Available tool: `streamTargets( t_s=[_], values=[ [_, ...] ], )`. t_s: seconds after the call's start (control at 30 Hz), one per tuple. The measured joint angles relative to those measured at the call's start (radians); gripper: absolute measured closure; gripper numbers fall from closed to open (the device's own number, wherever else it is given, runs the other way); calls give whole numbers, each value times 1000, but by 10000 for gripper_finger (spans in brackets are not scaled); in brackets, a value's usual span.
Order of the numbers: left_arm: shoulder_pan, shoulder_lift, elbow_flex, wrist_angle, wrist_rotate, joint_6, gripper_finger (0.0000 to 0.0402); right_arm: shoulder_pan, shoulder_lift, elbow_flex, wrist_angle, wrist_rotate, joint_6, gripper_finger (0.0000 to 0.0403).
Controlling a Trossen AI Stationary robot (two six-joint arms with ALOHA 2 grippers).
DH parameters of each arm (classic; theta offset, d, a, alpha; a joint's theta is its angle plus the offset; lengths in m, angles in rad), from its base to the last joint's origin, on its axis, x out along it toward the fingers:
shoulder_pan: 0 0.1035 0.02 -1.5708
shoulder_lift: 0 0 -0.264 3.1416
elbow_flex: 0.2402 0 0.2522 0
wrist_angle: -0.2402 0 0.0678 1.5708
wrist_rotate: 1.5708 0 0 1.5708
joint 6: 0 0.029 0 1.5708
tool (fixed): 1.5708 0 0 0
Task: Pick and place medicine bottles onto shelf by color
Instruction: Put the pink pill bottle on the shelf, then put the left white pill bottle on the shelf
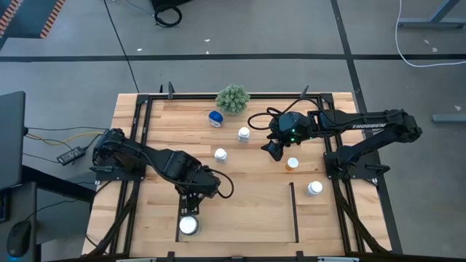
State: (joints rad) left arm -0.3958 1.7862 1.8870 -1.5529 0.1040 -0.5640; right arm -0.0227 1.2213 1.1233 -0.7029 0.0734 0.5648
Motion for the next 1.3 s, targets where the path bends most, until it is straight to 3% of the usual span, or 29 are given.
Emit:
streamTargets(
  t_s=[0.17, 0.33, 0.47, 0.63, 0.9, 1.03, 1.13, 1.3],
  values=[
    [0, -21, 56, -17, 11, -6, 110, 0, 0, 0, 0, 0, 0, 114],
    [0, -28, 214, -19, -30, -53, 107, 0, 0, 0, -16, 1, 5, 114],
    [15, -28, 319, -17, -168, -54, 111, 0, 0, 0, -104, 39, 44, 114],
    [103, -28, 352, -18, -368, -19, 121, 0, 0, 0, -264, 117, 148, 114],
    [360, -27, 216, -3, -368, 190, 142, -1, 0, 0, -346, 158, 295, 114],
    [473, -26, 82, 80, -237, 315, 150, -1, 0, 0, -346, 158, 342, 114],
    [513, -26, -30, 170, -157, 407, 156, -1, 2, 0, -339, 157, 342, 114],
    [521, -26, -197, 308, -129, 519, 161, -1, 4, 0, -341, 139, 361, 114]
  ],
)
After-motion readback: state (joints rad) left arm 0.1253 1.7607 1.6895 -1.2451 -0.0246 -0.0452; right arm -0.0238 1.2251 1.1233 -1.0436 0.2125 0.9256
